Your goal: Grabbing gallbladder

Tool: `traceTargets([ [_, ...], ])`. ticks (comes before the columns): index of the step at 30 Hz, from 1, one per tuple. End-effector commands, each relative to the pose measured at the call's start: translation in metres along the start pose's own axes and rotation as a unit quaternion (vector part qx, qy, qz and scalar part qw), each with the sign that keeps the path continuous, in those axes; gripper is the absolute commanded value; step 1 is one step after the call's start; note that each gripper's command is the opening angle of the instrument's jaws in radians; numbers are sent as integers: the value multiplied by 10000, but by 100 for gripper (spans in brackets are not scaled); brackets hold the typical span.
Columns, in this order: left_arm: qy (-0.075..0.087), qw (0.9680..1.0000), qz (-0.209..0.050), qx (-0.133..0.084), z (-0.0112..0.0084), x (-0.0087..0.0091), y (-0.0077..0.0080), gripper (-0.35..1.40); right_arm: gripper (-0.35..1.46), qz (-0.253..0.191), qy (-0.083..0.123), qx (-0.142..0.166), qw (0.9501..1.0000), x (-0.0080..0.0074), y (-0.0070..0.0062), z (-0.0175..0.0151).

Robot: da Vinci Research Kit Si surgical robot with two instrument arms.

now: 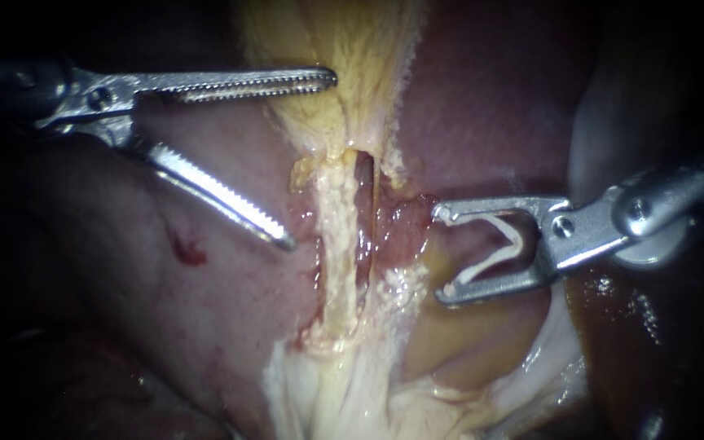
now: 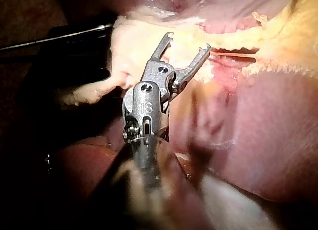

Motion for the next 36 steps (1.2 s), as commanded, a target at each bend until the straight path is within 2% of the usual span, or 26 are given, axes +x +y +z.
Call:
traceTargets([
  [1,-1,10000,-1,1,0,0,0,98,48,0,0,0,10000,0,0,0],
  [10,57,10000,6,22,0,3,-1,96,48,0,0,0,10000,0,0,0],
  [16,251,9997,30,29,1,14,-2,94,48,0,0,0,10000,0,0,0],
  [19,415,9991,-1,31,2,26,-4,93,48,0,0,0,10000,0,0,0],
  [24,626,9977,-264,-63,0,50,-4,88,48,0,0,0,10000,0,0,0],
  [30,918,9936,-635,-167,-3,80,-7,81,48,0,0,1,10000,0,0,0],
  [36,1030,9899,-935,-275,1,98,-12,78,48,0,0,1,10000,0,0,0],
])
